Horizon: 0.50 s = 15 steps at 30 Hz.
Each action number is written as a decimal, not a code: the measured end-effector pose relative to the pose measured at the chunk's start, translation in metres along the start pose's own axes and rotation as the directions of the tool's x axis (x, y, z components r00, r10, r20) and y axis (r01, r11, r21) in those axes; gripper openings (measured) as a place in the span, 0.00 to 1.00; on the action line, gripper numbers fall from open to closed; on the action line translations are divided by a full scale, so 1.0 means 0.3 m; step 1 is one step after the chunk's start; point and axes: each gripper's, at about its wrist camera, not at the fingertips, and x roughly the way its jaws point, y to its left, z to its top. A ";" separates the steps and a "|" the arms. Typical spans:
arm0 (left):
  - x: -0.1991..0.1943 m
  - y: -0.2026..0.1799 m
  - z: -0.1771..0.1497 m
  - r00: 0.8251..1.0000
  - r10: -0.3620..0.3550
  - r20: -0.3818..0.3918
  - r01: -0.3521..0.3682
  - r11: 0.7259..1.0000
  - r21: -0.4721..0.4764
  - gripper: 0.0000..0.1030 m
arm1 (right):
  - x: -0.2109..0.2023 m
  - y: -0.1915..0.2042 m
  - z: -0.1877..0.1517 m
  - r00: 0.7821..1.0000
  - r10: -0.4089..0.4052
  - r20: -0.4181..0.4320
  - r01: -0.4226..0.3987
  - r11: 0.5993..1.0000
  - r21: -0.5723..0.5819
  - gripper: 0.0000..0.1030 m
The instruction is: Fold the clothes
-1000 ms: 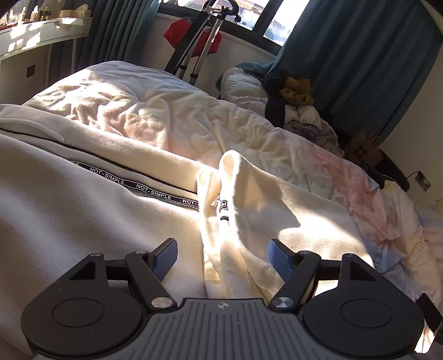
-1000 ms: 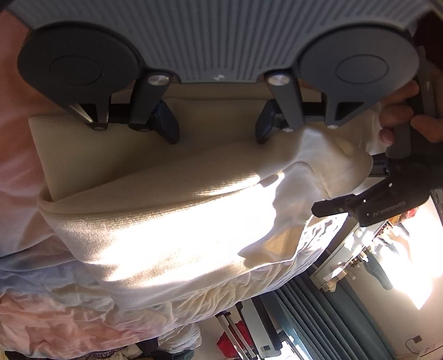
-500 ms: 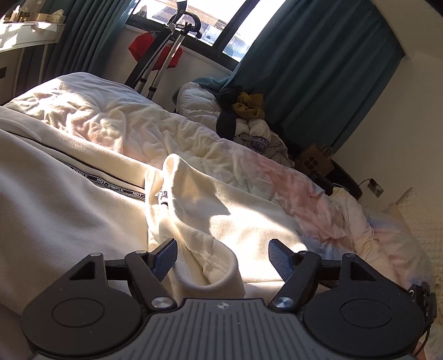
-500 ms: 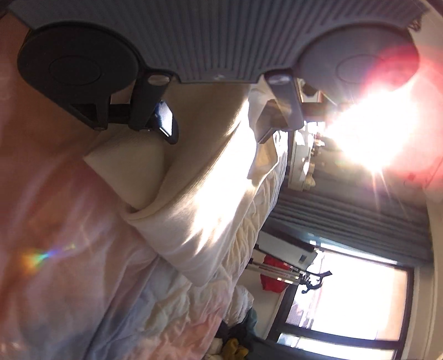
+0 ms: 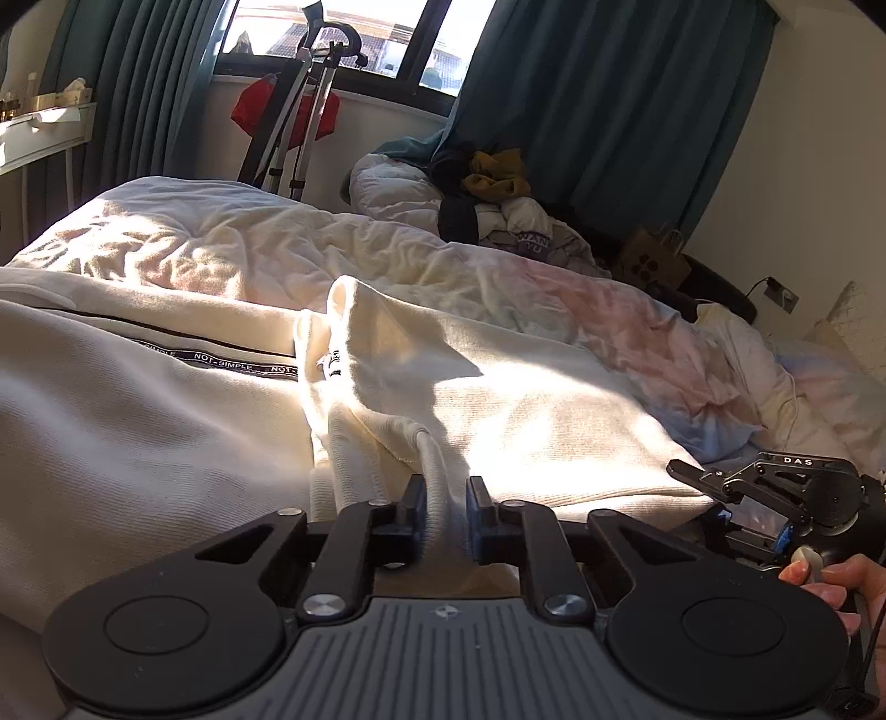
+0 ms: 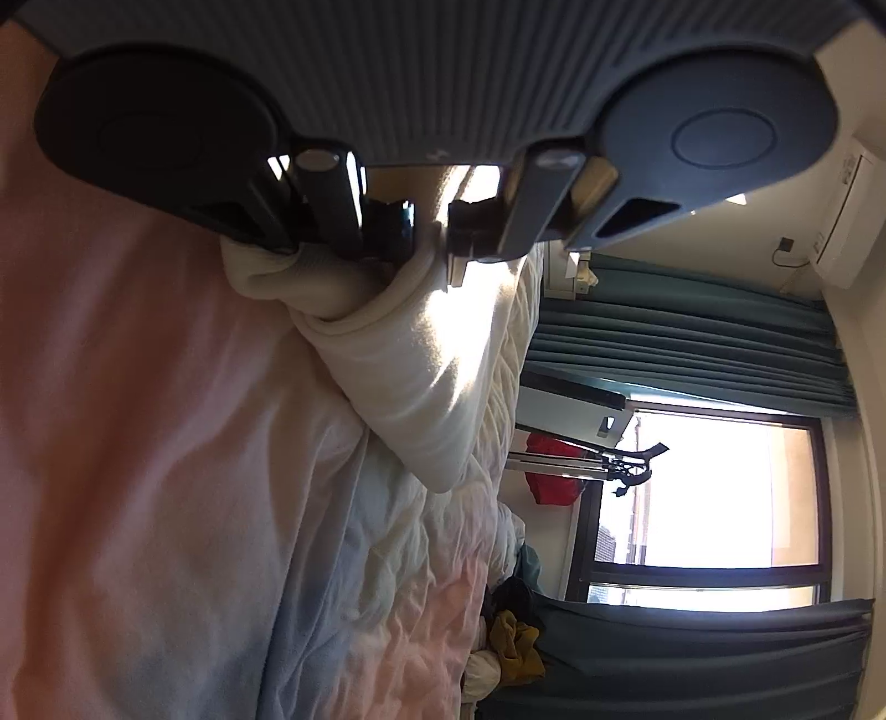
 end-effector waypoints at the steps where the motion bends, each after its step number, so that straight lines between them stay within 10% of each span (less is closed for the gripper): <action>1: 0.000 0.003 -0.001 1.000 0.002 0.002 -0.002 1.000 -0.001 0.06 | -0.015 0.013 -0.002 1.000 0.002 0.016 -0.002 1.000 -0.014 0.12; 15: 0.076 0.041 -0.053 0.982 0.115 -0.147 -0.120 0.992 -0.031 0.06 | -0.035 0.013 -0.069 0.987 -0.156 0.033 0.159 0.979 -0.126 0.14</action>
